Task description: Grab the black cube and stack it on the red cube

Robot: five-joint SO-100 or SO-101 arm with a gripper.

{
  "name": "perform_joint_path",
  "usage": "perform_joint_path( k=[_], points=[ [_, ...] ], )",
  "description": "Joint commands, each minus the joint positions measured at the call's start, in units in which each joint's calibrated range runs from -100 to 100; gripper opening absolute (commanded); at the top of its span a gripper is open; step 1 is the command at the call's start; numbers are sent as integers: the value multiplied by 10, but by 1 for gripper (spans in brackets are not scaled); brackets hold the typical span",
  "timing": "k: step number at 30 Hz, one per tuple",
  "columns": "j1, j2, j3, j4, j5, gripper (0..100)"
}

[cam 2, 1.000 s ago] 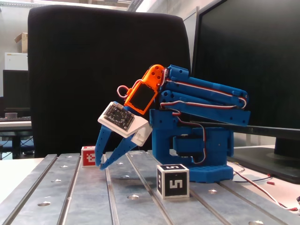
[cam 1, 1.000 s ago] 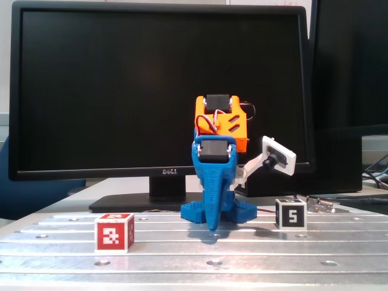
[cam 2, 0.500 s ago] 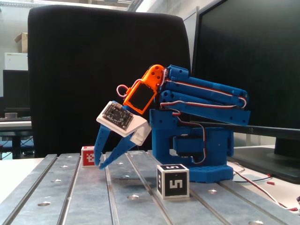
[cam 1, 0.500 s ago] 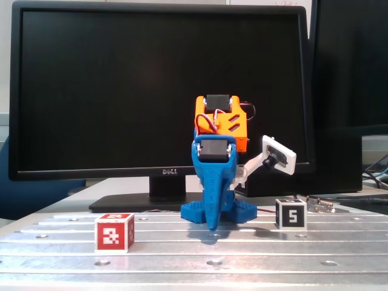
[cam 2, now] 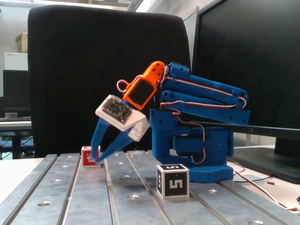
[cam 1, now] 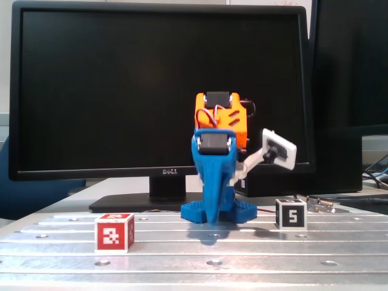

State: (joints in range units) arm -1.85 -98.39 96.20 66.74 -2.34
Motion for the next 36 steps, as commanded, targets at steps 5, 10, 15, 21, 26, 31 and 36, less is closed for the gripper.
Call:
perform_joint_path(
  k=[5,10,15,21,26,31,36],
  points=[
    [-3,159,-128,-12,18,1],
    [-4,329,-248,-9,18,1],
    [-4,476,-393,45,13,1],
    [-47,621,-575,143,-38,1],
    [-106,668,-628,178,-102,1],
    [-182,666,-629,212,-178,1],
    [-271,666,-628,249,-229,1]
  ],
)
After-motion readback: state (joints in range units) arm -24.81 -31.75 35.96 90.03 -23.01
